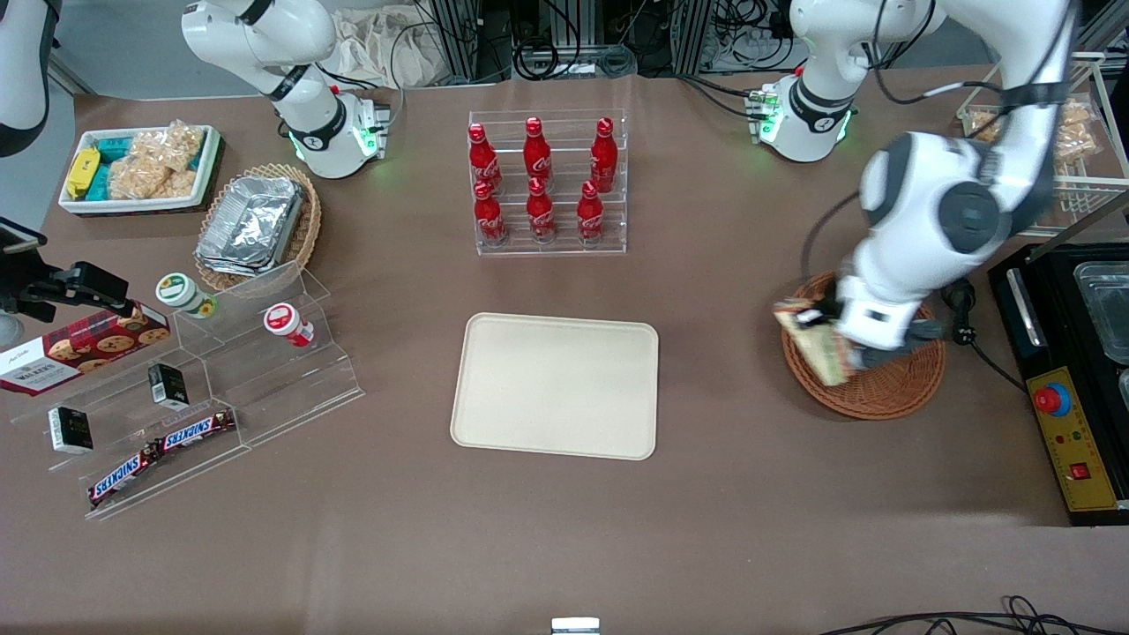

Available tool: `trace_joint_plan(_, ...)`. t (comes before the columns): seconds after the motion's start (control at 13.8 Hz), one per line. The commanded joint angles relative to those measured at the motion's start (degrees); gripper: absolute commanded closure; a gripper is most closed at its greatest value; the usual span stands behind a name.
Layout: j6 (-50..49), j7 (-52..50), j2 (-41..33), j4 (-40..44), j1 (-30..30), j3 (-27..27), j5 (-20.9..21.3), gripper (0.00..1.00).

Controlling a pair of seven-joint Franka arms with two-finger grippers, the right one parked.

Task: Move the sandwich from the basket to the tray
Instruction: 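Carry the sandwich with the left gripper over the cream tray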

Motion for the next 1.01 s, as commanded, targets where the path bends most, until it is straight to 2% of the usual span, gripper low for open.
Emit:
trace_joint_plan(0.0,5.1,1.0,5.1,1.9,-1.3,-6.3,3.1,1.0)
trace_joint_plan(0.22,11.5,0.2,11.3,4.0,-8.4,-6.8,5.2,1.0)
trace_joint_plan(0.29,12.2,0.1,13.7,5.3,-9.5,-6.8,7.1,1.0)
trace_joint_plan(0.58,23.9,1.0,22.8,8.9,-9.7,-6.9,12.7,1.0)
trace_joint_plan(0.8,24.5,0.0,28.6,13.4,-10.6,-6.9,19.2,1.0)
trace_joint_plan(0.87,24.5,-0.1,29.8,14.1,-10.6,-6.9,19.5,0.96)
trace_joint_plan(0.94,24.5,0.0,30.5,14.4,-10.6,-6.9,20.0,0.86)
